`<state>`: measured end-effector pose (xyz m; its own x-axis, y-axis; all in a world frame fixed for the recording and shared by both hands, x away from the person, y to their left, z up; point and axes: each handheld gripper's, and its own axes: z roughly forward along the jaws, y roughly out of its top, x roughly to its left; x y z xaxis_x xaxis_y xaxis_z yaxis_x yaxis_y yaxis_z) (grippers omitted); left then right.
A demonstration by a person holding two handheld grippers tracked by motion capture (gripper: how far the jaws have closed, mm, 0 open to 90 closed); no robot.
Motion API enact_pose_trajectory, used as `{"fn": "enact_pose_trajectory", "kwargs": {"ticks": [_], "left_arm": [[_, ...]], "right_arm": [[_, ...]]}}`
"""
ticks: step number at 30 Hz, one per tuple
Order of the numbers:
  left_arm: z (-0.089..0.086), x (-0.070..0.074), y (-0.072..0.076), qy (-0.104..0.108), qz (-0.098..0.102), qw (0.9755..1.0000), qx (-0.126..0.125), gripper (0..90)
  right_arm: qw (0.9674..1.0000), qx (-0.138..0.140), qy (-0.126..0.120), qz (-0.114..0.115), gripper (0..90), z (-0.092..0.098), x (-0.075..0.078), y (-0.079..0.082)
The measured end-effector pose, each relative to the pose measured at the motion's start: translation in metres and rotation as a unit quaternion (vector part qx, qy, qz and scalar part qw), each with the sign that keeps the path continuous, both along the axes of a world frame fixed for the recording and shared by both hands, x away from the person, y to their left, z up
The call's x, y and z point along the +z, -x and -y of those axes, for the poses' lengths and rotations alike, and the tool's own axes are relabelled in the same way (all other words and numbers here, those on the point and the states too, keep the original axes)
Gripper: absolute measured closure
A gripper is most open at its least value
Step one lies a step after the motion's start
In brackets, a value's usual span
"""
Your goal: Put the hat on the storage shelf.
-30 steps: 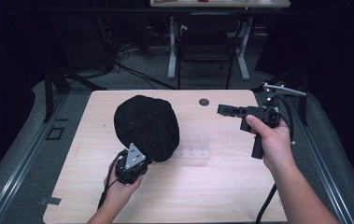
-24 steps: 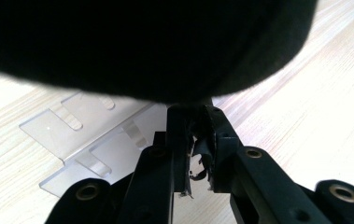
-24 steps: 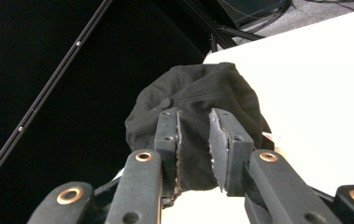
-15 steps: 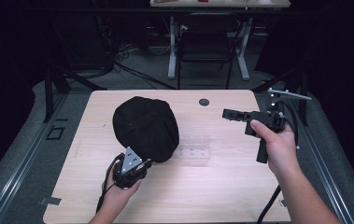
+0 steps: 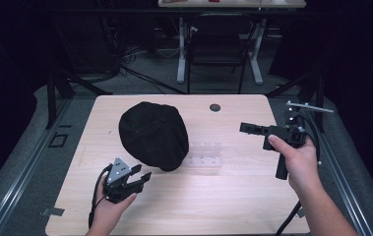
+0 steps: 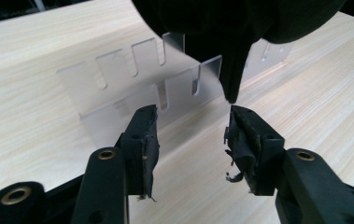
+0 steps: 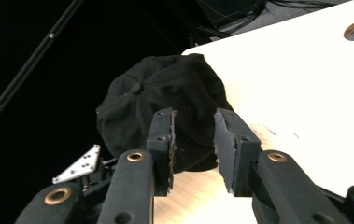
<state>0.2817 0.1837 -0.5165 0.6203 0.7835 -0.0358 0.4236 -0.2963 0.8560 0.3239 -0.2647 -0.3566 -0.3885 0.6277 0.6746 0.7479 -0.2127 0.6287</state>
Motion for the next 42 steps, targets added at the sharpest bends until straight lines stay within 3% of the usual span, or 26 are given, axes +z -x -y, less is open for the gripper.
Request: {"fn": "enact_pose_trajectory", "kwargs": {"ticks": [7,10,13,17,21,25,30,36,42], "left_arm": [[-0.019,0.0,0.006,0.016,-0.018,0.9996,0.015,48.5],[-0.028,-0.002,0.007,0.018,-0.022,0.9993,0.024,46.5],[-0.036,-0.004,0.008,0.022,-0.027,0.9988,0.035,46.1],[-0.045,-0.009,0.009,0.03,-0.031,0.9979,0.048,45.9],[-0.052,-0.014,0.01,0.034,-0.032,0.9973,0.057,45.8],[-0.059,-0.022,0.009,0.039,-0.039,0.9958,0.072,45.2],[-0.061,-0.024,0.008,0.037,-0.04,0.9957,0.075,45.0],[-0.059,-0.029,0.008,0.03,-0.045,0.996,0.072,45.0],[-0.055,-0.032,0.009,0.025,-0.043,0.9966,0.065,45.0]], "right_arm": [[0.9994,-0.017,0.025,0.014,63.4,0.006,-0.009,0.01],[0.9979,-0.025,0.052,0.028,60.1,0.008,-0.012,0.015],[0.9976,-0.032,0.045,0.04,54.5,0.01,-0.017,0.021],[0.9944,-0.042,0.077,0.059,52.5,0.01,-0.025,0.028],[0.9928,-0.043,0.091,0.065,51.2,0.011,-0.033,0.033],[0.9885,-0.048,0.119,0.08,50.5,0.011,-0.047,0.042],[0.983,-0.054,0.15,0.091,50.0,0.01,-0.065,0.053],[0.9769,-0.068,0.17,0.109,46.8,0.01,-0.092,0.064],[0.9728,-0.075,0.197,0.096,45.7,0.012,-0.123,0.066]]}}
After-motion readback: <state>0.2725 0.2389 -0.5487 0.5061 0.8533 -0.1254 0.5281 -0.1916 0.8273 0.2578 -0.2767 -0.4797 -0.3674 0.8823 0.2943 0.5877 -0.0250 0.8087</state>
